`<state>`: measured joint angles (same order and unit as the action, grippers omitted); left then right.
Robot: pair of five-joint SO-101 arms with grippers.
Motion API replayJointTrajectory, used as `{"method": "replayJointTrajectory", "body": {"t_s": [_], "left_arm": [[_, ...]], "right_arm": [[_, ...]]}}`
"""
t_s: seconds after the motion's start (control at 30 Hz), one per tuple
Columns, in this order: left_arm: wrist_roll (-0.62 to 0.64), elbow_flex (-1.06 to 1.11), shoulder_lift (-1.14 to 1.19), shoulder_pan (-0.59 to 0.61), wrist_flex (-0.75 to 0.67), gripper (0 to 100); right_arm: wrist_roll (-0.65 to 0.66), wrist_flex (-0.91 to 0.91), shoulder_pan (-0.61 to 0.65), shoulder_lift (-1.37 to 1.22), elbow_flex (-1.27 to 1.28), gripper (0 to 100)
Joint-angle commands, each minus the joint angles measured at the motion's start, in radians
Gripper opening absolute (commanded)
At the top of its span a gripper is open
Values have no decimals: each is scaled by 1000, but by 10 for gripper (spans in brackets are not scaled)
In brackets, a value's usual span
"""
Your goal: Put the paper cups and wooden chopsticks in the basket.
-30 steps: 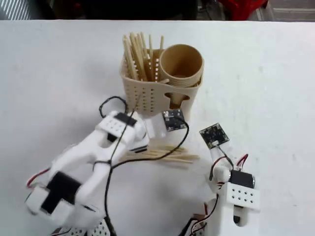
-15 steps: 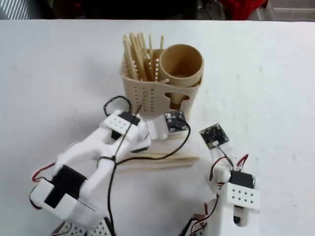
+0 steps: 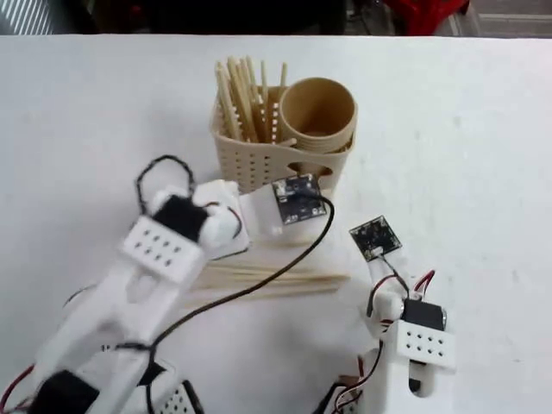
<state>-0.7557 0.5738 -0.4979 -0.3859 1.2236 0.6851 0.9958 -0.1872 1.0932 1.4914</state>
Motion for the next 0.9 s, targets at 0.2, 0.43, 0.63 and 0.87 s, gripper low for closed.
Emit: {"method": "replayJointTrajectory", "body": {"t_s": [0.2, 0.43, 0.63, 0.87], "left_arm": [[104, -543, -114, 5, 192, 22], [293, -902, 74, -1, 132, 22], [440, -1112, 289, -1, -26, 22], [637, -1129, 414, 1, -278, 22]], "right_arm": [[0, -15, -8, 12, -3, 17], [0, -15, -8, 12, -3, 17], [0, -15, -8, 12, -3, 17], [6, -15, -8, 12, -2, 17]]}}
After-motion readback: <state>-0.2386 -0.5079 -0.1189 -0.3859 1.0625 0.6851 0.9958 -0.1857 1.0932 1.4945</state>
